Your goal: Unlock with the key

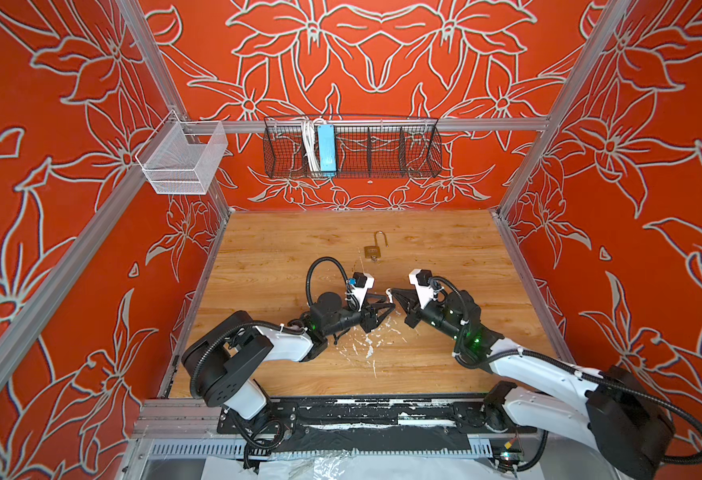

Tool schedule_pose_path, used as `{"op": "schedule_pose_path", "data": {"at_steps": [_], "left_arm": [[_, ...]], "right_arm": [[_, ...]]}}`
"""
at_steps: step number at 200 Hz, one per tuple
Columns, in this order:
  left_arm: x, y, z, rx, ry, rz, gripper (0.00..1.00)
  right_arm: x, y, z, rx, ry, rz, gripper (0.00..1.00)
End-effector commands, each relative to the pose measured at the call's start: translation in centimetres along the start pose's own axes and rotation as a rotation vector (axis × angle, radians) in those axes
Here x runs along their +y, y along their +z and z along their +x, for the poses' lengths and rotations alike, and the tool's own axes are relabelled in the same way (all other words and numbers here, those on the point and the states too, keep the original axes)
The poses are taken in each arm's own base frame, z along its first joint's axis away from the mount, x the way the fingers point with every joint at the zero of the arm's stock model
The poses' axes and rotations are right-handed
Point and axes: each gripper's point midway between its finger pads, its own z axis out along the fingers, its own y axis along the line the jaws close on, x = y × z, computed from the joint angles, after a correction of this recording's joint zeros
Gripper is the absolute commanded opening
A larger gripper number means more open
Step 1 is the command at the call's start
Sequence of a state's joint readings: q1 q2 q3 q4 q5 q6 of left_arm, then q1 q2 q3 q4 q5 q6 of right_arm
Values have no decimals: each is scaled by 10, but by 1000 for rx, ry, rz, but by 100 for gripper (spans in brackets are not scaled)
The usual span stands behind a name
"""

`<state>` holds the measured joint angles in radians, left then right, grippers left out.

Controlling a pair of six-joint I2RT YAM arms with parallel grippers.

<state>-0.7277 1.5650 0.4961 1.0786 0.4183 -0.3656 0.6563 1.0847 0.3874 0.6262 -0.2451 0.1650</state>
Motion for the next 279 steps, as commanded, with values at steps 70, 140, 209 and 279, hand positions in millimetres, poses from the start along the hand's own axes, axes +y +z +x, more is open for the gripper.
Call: {"op": "schedule_pose_path", "data": {"at_steps": [70, 140, 209, 279], "left_arm": [[-4, 0, -25, -120, -21, 11, 43], [-2, 0, -20, -120, -21, 18, 30], [-1, 2, -16, -112, -29, 18, 30], [8, 0, -14, -116, -10, -27, 15]], "right_arm": [[13, 7, -2, -18, 17, -75, 0], [14, 7, -1, -18, 14, -77, 0], [18, 9, -1, -22, 22, -94, 0], [22, 5, -5, -47, 21, -111, 0]]}}
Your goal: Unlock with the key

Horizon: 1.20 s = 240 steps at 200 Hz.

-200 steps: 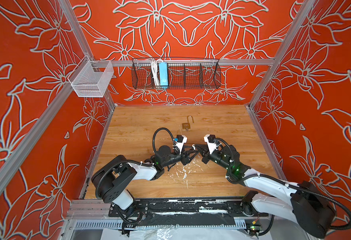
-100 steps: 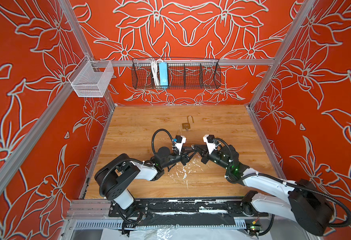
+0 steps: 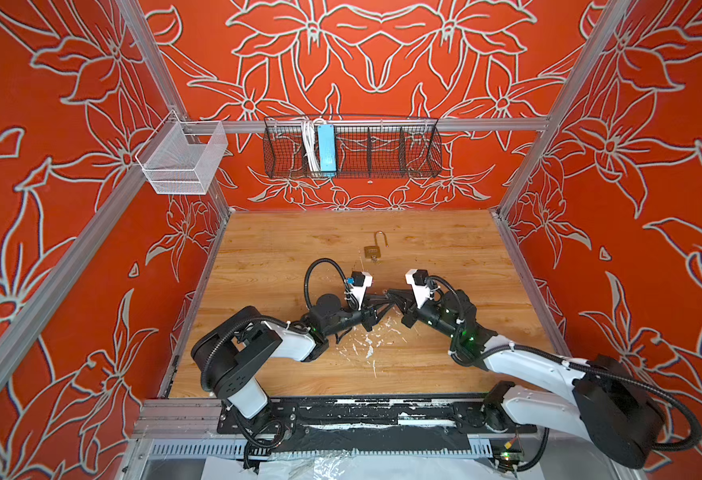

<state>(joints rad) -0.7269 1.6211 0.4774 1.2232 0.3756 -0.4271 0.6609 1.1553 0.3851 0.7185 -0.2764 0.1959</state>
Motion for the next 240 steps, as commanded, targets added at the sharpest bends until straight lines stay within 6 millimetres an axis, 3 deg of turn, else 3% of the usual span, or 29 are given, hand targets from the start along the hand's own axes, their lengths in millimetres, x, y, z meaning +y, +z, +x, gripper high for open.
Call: {"op": "schedule_pose_path", "data": {"at_steps": [1, 56, 94, 129, 157, 171, 186, 217, 240], "left_arm": [[3, 0, -7, -40, 25, -17, 15], [11, -5, -10, -40, 29, -61, 0], [12, -14, -15, -26, 95, -76, 0], [13, -10, -18, 262, 117, -117, 0], [17, -13, -23, 337, 151, -175, 0], [24, -17, -25, 363, 178, -232, 0], [38, -23, -27, 391, 198, -322, 0], [60, -31, -23, 439, 234, -448, 0], [65, -37, -21, 594, 354, -539, 0]], "right_arm": [[18, -3, -8, -34, -5, -73, 0], [18, -7, -10, -46, -17, -66, 0], [16, -8, -11, -44, -25, -57, 0], [14, -10, -13, -51, -32, -39, 0], [7, -13, -12, -45, -46, 6, 0], [3, -16, -13, -53, -54, 34, 22], [-4, -22, -16, -73, -61, 83, 36], [-42, -53, -27, -140, -52, 334, 46], [-88, -99, -29, -225, 2, 651, 54]]}}
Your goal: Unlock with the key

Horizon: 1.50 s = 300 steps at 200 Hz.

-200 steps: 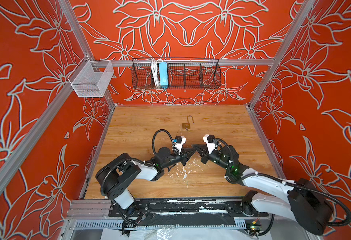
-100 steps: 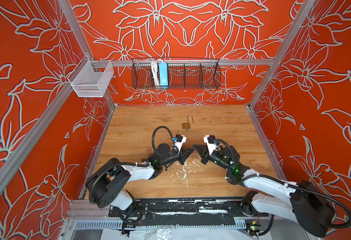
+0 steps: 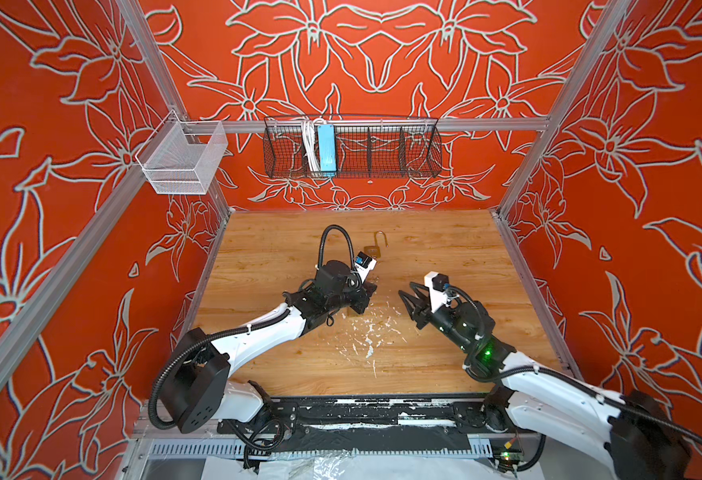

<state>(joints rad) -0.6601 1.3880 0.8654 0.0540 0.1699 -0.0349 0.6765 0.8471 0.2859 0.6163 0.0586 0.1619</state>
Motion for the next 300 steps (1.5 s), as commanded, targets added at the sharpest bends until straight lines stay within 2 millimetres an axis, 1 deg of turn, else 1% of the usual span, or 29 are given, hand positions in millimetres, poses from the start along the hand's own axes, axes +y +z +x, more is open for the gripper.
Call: {"op": "schedule_pose_path", "data": {"at_steps": [1, 9, 17, 31, 40, 47, 58, 66, 77, 84, 91, 101, 111, 126, 137, 143, 153, 157, 164, 177, 188, 203, 223, 241, 260, 285, 300], "left_arm": [[16, -4, 11, 162, 147, -152, 0], [14, -8, 13, 227, 198, -184, 0], [14, -12, 14, 285, 216, -203, 0], [13, -25, 12, 361, 204, -221, 0], [11, -34, 4, 375, 194, -226, 0], [8, -43, 0, 392, 191, -216, 0], [-1, -55, -9, 408, 183, -191, 0], [-10, -63, -13, 429, 187, -161, 0], [-21, -71, -14, 469, 230, -134, 0], [-26, -74, -13, 502, 273, -127, 0], [-25, -76, -11, 538, 311, -138, 0], [-20, -77, -5, 591, 337, -163, 0], [-22, -76, 4, 660, 371, -142, 0], [-24, -74, 17, 774, 467, -95, 0], [-26, -75, 30, 876, 555, -52, 0], [-24, -71, 31, 878, 585, -60, 0], [-36, -71, 33, 891, 607, 16, 0], [-41, -70, 31, 890, 599, 33, 0], [-45, -71, 28, 904, 578, 48, 0], [-51, -73, 23, 935, 548, 63, 0], [-53, -71, 24, 950, 556, 69, 0], [-58, -71, 28, 964, 574, 96, 0], [-69, -73, 30, 954, 562, 165, 0], [-78, -73, 32, 933, 551, 224, 0], [-85, -72, 33, 901, 552, 269, 0], [-95, -73, 32, 846, 555, 327, 0], [-100, -75, 32, 824, 558, 360, 0]], "right_arm": [[-65, -29, -1, -57, 24, 371, 55], [-78, -41, -4, -87, 40, 442, 58], [-84, -49, -8, -119, 54, 461, 61], [-78, -56, -16, -150, 66, 409, 64], [-74, -59, -18, -150, 61, 376, 65], [-72, -61, -15, -135, 64, 363, 67], [-70, -65, -5, -88, 85, 349, 70], [-68, -67, 4, -56, 95, 333, 71], [-66, -70, 16, -27, 95, 308, 76], [-61, -70, 21, -20, 75, 277, 79], [-57, -70, 23, -27, 63, 248, 82], [-52, -70, 17, -57, 67, 214, 85], [-40, -68, 11, -72, 36, 147, 86], [-30, -67, 5, -89, 23, 92, 88], [-15, -66, 3, -105, -7, 4, 91], [-6, -65, 3, -113, -23, -48, 92], [7, -65, 3, -117, -52, -124, 94], [11, -64, 4, -115, -60, -144, 95], [16, -63, 5, -103, -76, -170, 95], [19, -60, 8, -79, -96, -185, 94], [24, -59, 10, -75, -100, -219, 92], [39, -60, 9, -71, -111, -305, 89], [44, -58, 12, -46, -114, -329, 87], [58, -62, 7, -61, -105, -414, 85], [69, -66, 5, -56, -96, -482, 81], [76, -67, 5, -42, -91, -529, 76], [82, -67, 4, -33, -82, -565, 69]]}}
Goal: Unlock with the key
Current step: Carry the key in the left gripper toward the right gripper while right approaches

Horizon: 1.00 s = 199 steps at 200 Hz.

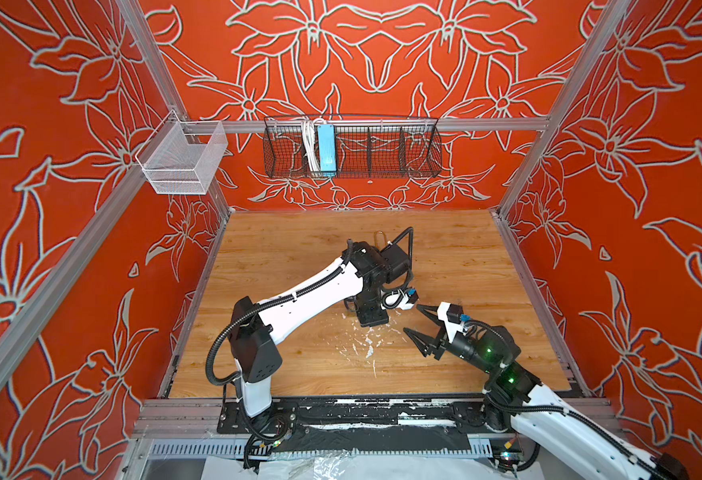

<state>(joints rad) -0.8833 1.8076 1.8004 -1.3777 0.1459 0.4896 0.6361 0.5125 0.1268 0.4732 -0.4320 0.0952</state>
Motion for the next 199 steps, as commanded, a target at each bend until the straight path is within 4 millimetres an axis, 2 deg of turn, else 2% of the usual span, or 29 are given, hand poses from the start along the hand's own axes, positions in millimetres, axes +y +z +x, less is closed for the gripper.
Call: {"op": "schedule_pose_path", "data": {"at_steps": [1, 13, 77, 128, 174, 199], "left_arm": [[-17, -15, -8, -103, 70, 52, 0], [-19, -16, -10, -124, 80, 57, 0], [-36, -16, -15, -217, 128, 130, 0], [-33, -8, -15, -204, 125, 120, 0], [-33, -8, -19, -240, 136, 118, 0], [-31, -7, -20, -244, 136, 106, 0]], "right_arm": [[20, 2, -26, -56, -25, -115, 68], [23, 4, -26, -48, -14, -139, 64], [29, 14, -22, -14, 35, -201, 56], [32, 14, -24, -13, 44, -221, 51], [38, 23, -20, 18, 86, -286, 46], [39, 25, -19, 27, 90, -293, 38]]}}
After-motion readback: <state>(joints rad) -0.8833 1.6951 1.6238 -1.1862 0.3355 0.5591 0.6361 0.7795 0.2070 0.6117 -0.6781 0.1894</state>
